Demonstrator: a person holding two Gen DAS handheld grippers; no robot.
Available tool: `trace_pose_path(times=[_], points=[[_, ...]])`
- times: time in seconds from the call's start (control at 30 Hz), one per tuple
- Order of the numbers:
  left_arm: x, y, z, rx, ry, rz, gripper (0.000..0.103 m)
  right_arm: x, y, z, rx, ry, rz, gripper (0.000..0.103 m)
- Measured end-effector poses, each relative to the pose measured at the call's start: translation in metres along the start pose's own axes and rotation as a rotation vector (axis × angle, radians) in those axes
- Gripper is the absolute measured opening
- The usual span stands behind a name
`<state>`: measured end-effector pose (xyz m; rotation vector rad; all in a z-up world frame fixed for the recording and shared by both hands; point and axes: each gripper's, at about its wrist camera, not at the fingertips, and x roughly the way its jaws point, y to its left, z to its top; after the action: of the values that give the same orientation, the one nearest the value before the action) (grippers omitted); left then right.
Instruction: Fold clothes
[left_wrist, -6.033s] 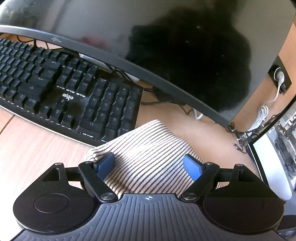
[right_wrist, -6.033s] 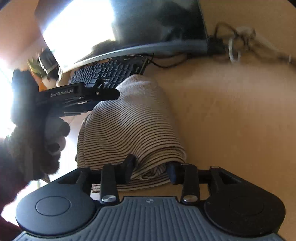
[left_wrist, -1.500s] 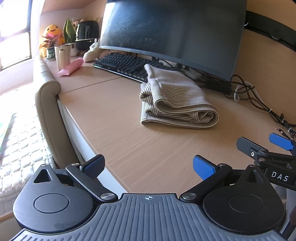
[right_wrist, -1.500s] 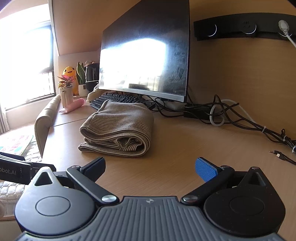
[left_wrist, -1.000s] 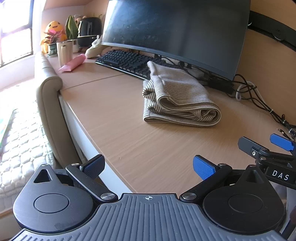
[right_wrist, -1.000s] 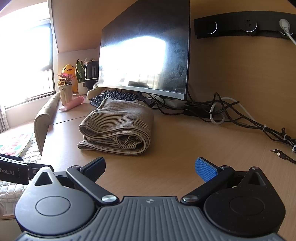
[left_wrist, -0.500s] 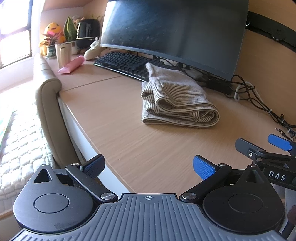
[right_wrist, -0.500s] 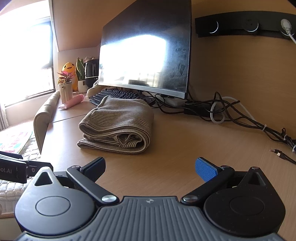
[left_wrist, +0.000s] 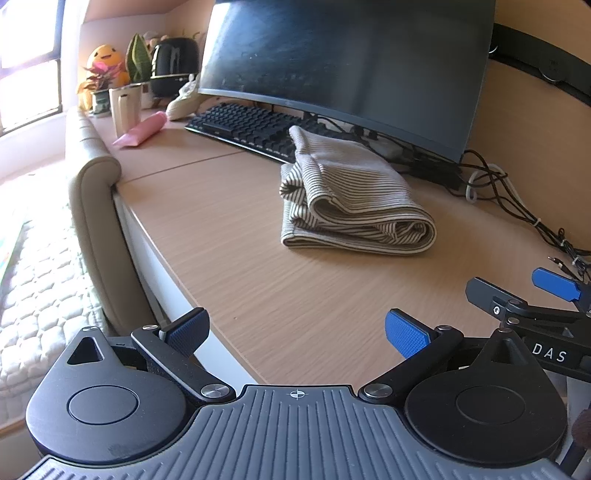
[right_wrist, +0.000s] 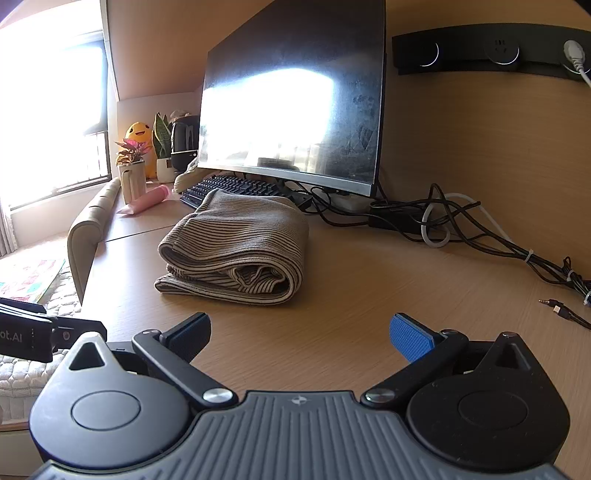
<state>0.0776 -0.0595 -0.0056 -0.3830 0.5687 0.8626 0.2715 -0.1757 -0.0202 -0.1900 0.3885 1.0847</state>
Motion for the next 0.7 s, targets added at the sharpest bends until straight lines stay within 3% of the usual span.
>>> trace_pose_path(times=[0.7], points=[[0.0000,-0.0012,0.0024,0.001,-0.011,0.000,0.103,0.0016,-0.0006,-0.0003,-0.002,0.003,0.004,0.103]])
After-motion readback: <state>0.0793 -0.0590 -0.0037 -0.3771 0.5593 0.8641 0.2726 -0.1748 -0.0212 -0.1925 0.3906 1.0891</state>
